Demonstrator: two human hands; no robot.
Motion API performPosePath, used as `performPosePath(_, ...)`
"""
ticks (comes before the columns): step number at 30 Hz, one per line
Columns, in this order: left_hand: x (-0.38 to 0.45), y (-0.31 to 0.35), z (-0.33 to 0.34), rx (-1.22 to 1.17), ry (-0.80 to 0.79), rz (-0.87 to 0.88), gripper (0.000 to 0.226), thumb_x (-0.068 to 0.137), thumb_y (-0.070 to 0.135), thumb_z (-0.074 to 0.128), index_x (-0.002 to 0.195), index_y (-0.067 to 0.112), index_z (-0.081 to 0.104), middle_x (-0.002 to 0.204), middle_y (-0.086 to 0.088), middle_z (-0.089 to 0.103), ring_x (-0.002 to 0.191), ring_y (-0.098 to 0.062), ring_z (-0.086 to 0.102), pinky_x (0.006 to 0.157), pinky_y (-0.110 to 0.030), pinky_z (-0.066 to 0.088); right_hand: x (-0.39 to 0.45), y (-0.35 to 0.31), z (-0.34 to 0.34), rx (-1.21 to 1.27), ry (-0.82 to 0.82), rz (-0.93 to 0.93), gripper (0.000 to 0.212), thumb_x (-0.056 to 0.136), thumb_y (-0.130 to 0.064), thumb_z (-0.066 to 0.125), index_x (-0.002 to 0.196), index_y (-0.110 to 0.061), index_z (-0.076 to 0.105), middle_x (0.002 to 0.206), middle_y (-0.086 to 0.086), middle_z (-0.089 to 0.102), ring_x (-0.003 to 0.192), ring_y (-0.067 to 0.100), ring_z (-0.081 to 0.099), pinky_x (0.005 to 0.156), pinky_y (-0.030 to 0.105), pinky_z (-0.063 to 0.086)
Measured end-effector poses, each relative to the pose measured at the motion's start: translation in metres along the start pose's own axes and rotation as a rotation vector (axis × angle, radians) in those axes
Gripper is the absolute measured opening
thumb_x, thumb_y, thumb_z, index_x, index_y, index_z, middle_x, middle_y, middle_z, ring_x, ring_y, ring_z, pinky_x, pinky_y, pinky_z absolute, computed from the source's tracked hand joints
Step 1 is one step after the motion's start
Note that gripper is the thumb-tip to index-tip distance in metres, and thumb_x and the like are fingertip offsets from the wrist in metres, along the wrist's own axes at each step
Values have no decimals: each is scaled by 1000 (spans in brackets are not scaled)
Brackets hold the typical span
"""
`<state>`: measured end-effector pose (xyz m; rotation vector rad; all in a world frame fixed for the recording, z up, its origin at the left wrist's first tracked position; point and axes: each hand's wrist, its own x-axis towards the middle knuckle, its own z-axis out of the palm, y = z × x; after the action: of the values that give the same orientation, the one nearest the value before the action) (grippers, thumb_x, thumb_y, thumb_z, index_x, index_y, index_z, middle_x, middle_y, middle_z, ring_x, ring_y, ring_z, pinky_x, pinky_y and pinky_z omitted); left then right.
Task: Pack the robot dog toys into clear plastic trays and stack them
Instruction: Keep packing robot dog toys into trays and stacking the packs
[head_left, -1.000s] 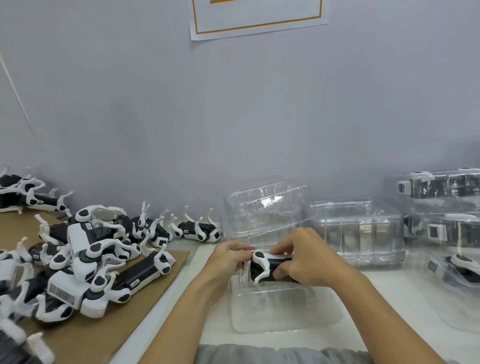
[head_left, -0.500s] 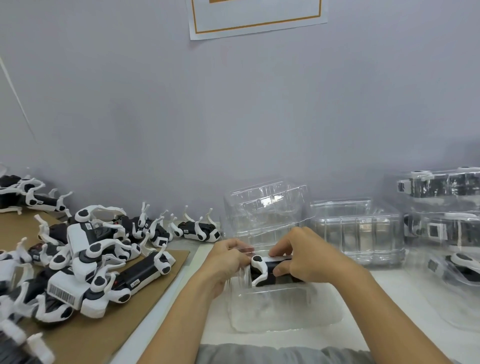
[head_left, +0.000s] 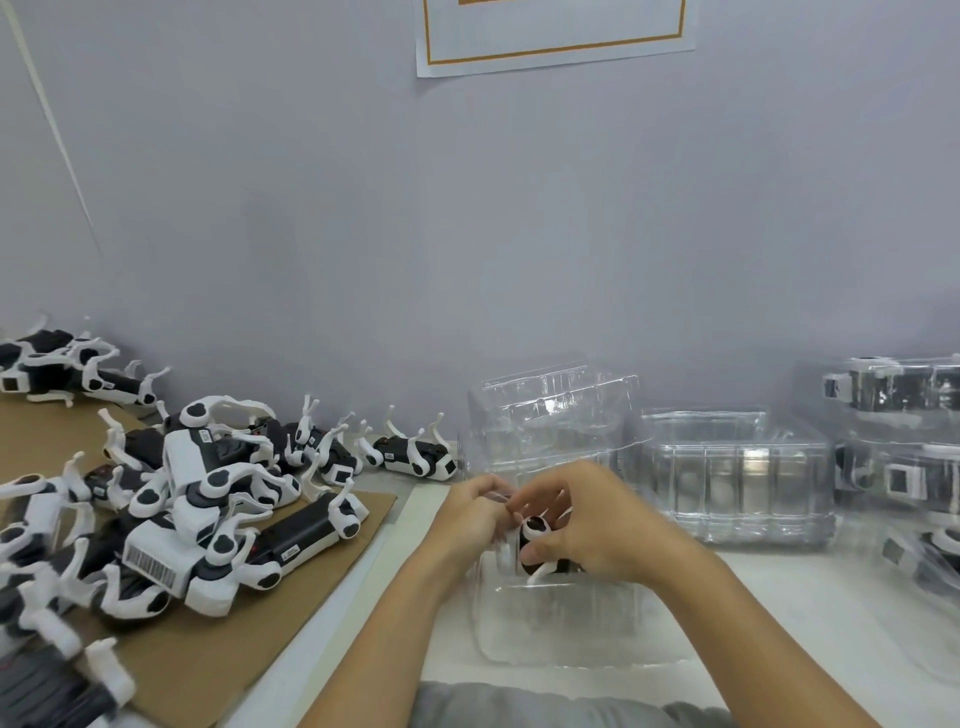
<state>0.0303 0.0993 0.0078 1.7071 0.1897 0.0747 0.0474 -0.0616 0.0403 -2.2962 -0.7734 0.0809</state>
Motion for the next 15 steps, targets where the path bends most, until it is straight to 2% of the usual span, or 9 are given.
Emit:
performPosePath(3,-2,1,-1,-5,9,18,28,54,11,56,80,15,66,85,-10,66,75,-23,58,78,-42,48,2,-4,7,-29,52,-4,41,65,-20,91,101,-32,75,93,-12,67,77,5,61,68,19,55)
performPosePath(7,0,0,-4,-2,13,17,32,55,11,56,85,12,67,88,-13,66,79,-26,59,79,-42,48,3,-6,9,-37,38,0,44,66,-20,91,104,-33,73,99,-11,69,83,4,62,79,25,55)
performPosePath(9,-1,1,-6,13,0,17,33,56,11,58,88,11,68,88,-12,66,78,-24,59,78,-41,48,2,-3,3,-3,-2,-4,41,70,-20,89,106,-33,73,101,-12,71,90,4,65,83,23,55)
performPosePath(12,2,2,-8,91,-23,23,22,74,1,62,92,12,68,93,-9,71,83,-22,64,80,-38,50,-1,1,-14,98,-92,-18,33,82,-16,79,109,-35,73,101,-15,74,94,-3,67,81,13,52)
performPosePath(15,7,2,-17,204,-74,25,27,85,-9,61,97,14,70,101,-4,75,95,-15,71,86,-32,54,-6,10,-36,76,-10,12,26,87,-17,75,103,-38,73,91,-13,75,87,-1,69,76,16,52)
